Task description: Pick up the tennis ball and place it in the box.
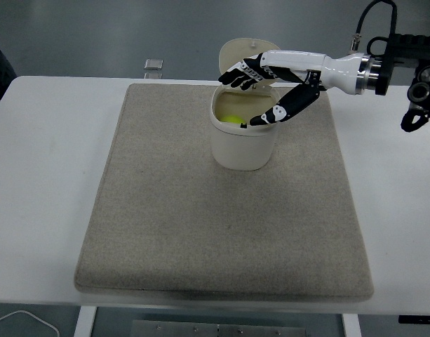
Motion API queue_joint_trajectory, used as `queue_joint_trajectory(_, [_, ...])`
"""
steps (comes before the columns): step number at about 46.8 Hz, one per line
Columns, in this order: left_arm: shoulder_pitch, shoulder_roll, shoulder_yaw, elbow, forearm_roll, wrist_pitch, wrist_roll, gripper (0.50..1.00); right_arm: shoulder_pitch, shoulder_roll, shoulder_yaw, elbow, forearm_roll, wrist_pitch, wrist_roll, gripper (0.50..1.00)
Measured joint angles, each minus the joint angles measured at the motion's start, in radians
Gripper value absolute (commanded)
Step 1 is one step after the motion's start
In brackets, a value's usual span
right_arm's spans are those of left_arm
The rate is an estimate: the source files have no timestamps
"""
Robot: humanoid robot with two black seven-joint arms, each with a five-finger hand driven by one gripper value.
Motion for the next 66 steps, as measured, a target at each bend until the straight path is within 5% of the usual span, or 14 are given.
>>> queue_joint_trajectory(14, [0.000, 0.000, 0.000, 0.000, 0.000, 0.000, 0.000, 0.992, -0.013, -0.159, 0.000, 0.033, 0.058, 0.135, 0.000, 0.860])
queue_joint_trajectory(22, [0.000, 0.000, 0.000, 0.000, 0.000, 0.000, 0.000, 0.992, -0.056, -0.217, -0.001, 0.032, 0.104, 0.151, 0.000, 0.860])
queue_joint_trajectory(40, [0.000, 0.000, 0.000, 0.000, 0.000, 0.000, 0.001, 0.992, -0.243, -0.208, 0.082, -0.112, 0.348, 0.059, 0.000, 0.860])
queue_joint_trajectory(52, [0.000, 0.000, 0.000, 0.000, 0.000, 0.000, 0.000, 0.990, -0.313, -0.118, 0.140, -0.206, 0.635, -0.021, -0.064, 0.860])
queue_joint_trajectory(66, [0.000, 0.000, 0.000, 0.000, 0.000, 0.000, 0.000, 0.990, -0.360, -0.022, 0.155, -0.225, 0.846, -0.169, -0.069, 0.860])
